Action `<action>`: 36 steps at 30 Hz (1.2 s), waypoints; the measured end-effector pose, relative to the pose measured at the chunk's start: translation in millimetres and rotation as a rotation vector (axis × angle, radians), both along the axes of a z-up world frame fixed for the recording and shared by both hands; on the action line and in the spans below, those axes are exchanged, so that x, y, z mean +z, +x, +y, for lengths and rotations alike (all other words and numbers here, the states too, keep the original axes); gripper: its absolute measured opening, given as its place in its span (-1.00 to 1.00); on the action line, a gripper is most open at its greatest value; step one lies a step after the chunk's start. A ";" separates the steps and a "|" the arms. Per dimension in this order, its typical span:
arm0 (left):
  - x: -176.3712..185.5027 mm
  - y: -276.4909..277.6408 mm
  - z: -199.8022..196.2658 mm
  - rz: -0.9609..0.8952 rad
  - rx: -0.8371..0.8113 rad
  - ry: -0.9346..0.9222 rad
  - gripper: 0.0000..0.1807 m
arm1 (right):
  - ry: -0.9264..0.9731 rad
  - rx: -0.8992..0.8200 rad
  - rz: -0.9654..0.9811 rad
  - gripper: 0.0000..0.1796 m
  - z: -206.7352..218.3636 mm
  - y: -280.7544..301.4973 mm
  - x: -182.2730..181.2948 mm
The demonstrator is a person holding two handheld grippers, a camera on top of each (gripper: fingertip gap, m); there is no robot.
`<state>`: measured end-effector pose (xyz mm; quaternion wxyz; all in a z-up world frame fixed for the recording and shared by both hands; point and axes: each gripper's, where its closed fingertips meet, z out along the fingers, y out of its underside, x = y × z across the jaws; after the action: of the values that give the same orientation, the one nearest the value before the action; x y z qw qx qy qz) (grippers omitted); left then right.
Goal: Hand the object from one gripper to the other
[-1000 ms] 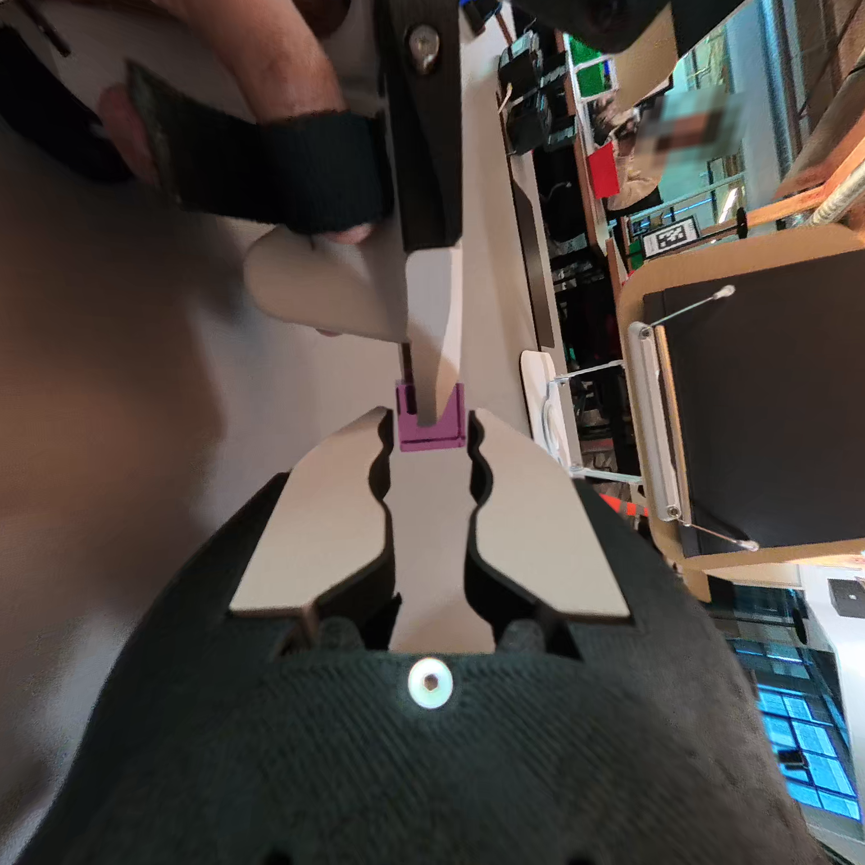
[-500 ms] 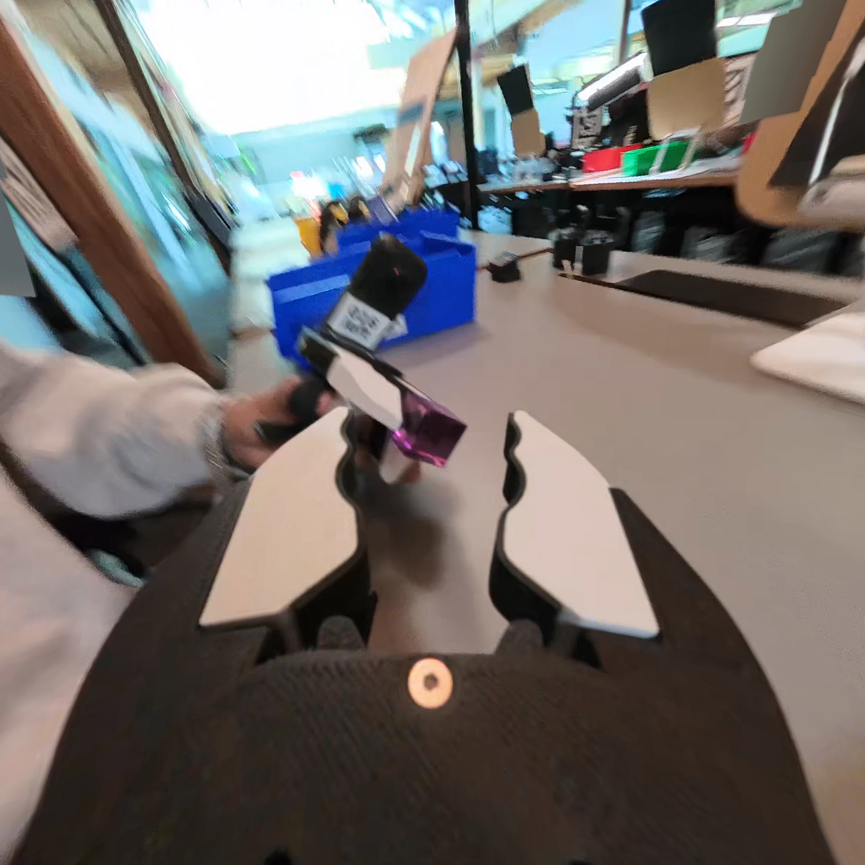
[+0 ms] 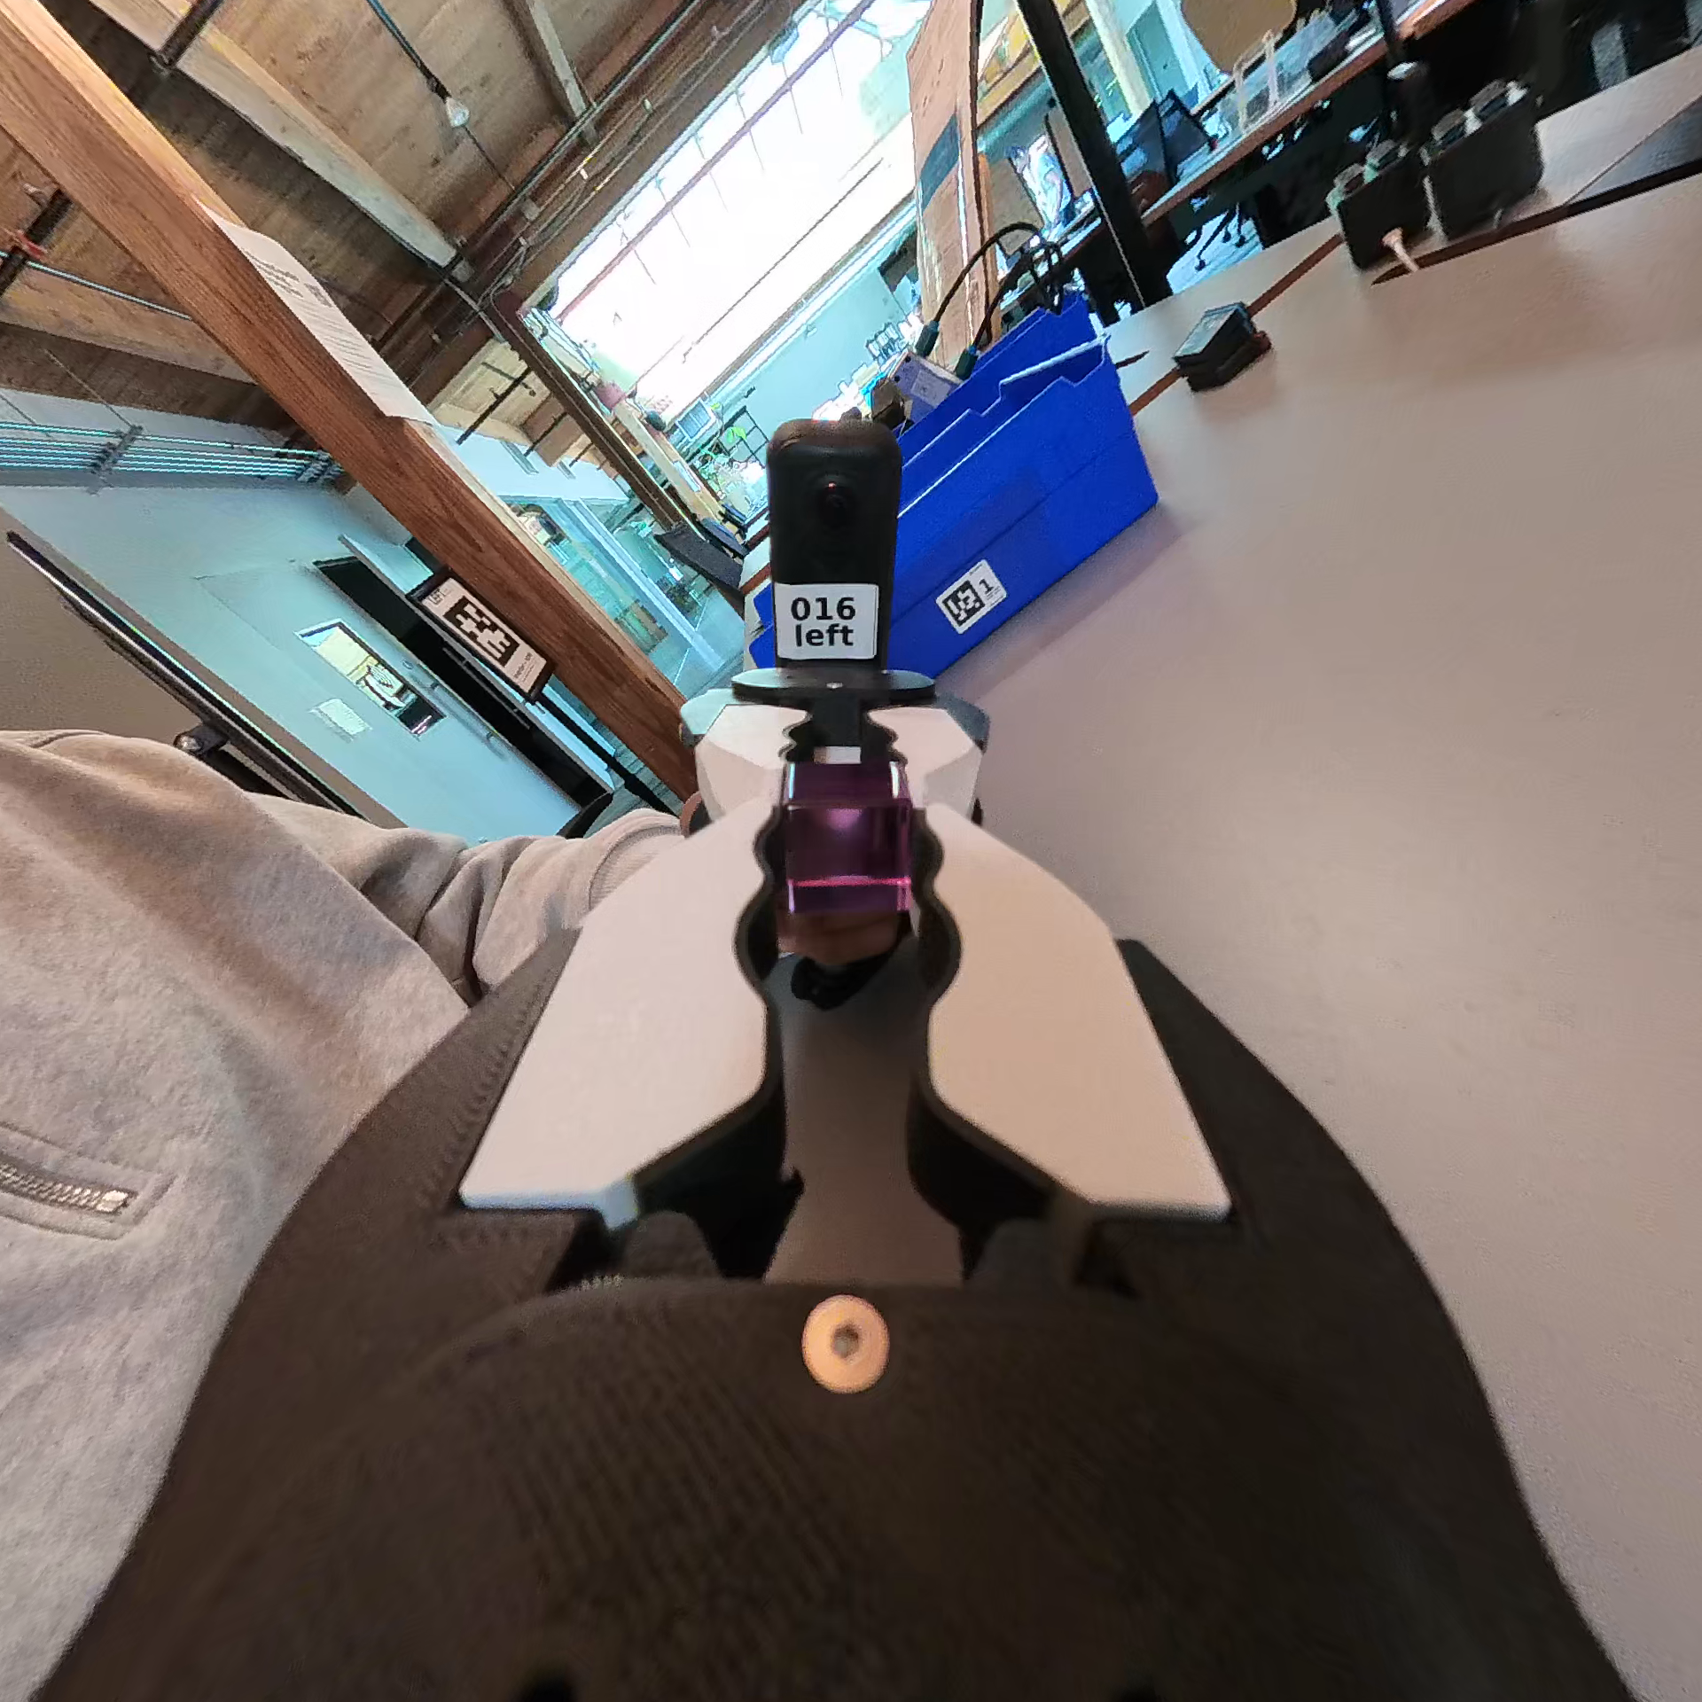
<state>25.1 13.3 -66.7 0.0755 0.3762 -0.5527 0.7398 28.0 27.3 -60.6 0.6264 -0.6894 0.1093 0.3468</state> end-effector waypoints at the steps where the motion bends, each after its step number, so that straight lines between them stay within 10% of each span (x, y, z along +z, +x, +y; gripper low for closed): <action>1: 0.3 -0.1 0.1 0.000 -0.001 -0.003 -0.70 | -0.001 0.001 0.000 -0.71 0.0 0.0 0.1; 14: 6.7 9.3 12.0 -0.118 0.148 0.061 -0.35 | 0.007 -0.017 0.169 -0.71 -6.6 17.6 2.6; 24: -9.5 1.2 -3.8 -0.456 0.192 0.579 -0.49 | -0.086 0.244 0.671 -0.71 -3.9 -3.2 -13.0; 36: -6.4 0.5 -1.8 -0.413 0.175 0.530 -0.70 | -0.018 0.173 0.653 -0.48 -1.7 8.1 -9.2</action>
<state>25.6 11.6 -73.1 -0.2019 0.2710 -0.6949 0.6347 36.1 25.7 -69.8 0.5204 -0.5543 0.2483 0.6003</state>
